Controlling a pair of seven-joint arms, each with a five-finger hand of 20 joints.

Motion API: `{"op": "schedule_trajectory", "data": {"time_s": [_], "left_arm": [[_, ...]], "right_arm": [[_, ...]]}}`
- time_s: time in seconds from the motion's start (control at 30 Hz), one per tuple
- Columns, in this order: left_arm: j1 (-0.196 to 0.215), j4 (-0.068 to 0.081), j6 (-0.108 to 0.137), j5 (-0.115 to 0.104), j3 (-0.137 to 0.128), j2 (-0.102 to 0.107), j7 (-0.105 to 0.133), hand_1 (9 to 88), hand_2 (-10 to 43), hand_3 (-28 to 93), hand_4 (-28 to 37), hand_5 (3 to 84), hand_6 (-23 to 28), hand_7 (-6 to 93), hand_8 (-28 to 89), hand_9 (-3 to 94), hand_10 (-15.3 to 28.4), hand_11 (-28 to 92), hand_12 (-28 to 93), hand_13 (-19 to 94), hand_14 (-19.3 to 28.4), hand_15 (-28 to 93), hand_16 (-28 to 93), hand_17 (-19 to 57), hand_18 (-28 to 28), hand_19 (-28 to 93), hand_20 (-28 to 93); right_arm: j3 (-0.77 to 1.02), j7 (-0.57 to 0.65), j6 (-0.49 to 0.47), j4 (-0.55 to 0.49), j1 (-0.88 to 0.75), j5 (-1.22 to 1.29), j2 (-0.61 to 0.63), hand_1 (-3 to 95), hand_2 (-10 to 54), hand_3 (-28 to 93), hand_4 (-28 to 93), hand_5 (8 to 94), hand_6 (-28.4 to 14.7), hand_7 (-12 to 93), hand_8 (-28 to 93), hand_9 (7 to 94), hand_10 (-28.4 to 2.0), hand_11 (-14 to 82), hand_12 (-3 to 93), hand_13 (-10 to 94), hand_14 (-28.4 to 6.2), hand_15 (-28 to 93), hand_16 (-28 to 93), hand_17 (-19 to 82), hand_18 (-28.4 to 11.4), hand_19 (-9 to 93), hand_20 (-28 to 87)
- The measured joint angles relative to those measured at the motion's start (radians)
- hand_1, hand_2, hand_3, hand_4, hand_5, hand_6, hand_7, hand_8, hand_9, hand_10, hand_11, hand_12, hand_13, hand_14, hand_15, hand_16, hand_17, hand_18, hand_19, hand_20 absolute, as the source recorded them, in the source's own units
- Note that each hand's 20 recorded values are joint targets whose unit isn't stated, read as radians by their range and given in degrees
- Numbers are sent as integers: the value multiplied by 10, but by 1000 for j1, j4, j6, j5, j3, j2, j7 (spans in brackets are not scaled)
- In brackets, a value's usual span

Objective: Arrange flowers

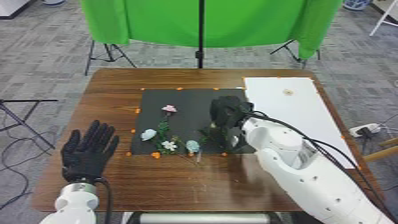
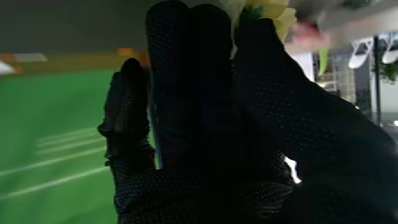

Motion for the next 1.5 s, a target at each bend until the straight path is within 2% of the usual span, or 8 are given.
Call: {"op": "schedule_trajectory", "data": {"time_s": [0.6, 0.8, 0.87, 0.93, 1.03, 1.23, 1.33, 1.5], "left_arm": [[-1, -1, 5, 1, -1, 2, -7, 281, 150, 768, -283, 508, 87, 141, -110, 429, 160, 263, 95, 313, 164, 439, -97, -75, 153, 420, 159], [-1, -1, 5, 1, -1, 1, -11, 281, 147, 768, -283, 508, 88, 140, -110, 429, 160, 264, 94, 312, 164, 440, -97, -74, 152, 418, 158], [-1, -1, 5, 1, -1, 1, -12, 281, 147, 767, -283, 507, 89, 138, -110, 429, 160, 265, 93, 311, 164, 439, -97, -74, 152, 417, 157], [-1, 0, 5, 1, 0, 1, -12, 279, 147, 768, -283, 504, 91, 137, -109, 428, 160, 264, 93, 311, 164, 438, -97, -74, 151, 416, 156], [-1, 0, 5, 1, 0, 1, -11, 276, 147, 770, -283, 501, 96, 133, -108, 427, 161, 263, 92, 310, 164, 438, -97, -76, 151, 414, 156], [0, 0, -1, -3, 1, 1, -1, 272, 140, 778, -283, 487, 102, 128, -104, 424, 161, 258, 93, 310, 164, 435, -96, -78, 151, 405, 151], [0, 0, -8, -13, 2, 3, 11, 272, 139, 778, -283, 486, 102, 128, -102, 424, 161, 257, 95, 309, 164, 431, -95, -77, 150, 402, 150], [-8, 8, -18, -15, 20, 10, 17, 272, 139, 778, -283, 486, 102, 129, -102, 424, 161, 255, 96, 309, 164, 429, -93, -78, 150, 400, 151]], "right_arm": [[31, 32, -69, -56, -50, 20, -3, 547, -95, 737, -283, 617, 19, 186, -147, 726, -110, 243, 436, 568, -122, 639, 329, 268, -229, 825, 431], [59, 75, -88, -117, -72, 71, 2, 462, -95, 840, -283, 575, 11, 179, -144, 589, -153, 433, 264, 517, -148, 716, 239, 266, -236, 835, 434], [74, 77, -88, -125, -77, 76, 3, 428, -95, 849, -283, 540, 2, 172, -141, 535, -169, 390, 214, 479, -159, 730, 225, 261, -237, 842, 436], [97, 79, -78, -128, -83, 76, 3, 415, -95, 847, -283, 523, -4, 169, -139, 509, -175, 306, 191, 447, -163, 700, 191, 252, -235, 829, 424], [136, 92, -10, -113, -83, 64, 4, 393, -95, 849, -283, 477, -19, 170, -140, 408, -188, 142, 153, 363, -165, 456, 112, 210, -226, 739, 352], [192, 178, 167, 78, 8, 43, 4, 387, -95, 867, -283, 396, -12, 169, -145, 300, -166, 74, 122, 215, -192, 246, 135, 111, -211, 608, 266], [195, 220, 144, 209, 93, 57, 5, 406, -95, 871, -283, 392, -3, 179, -148, 298, -160, 74, 119, 209, -186, 214, 140, 104, -206, 592, 250], [208, 221, -34, 389, 208, -11, -6, 439, -95, 899, -283, 395, 8, 195, -160, 296, -147, 82, 115, 240, -173, 222, 157, 137, -210, 648, 268]]}}
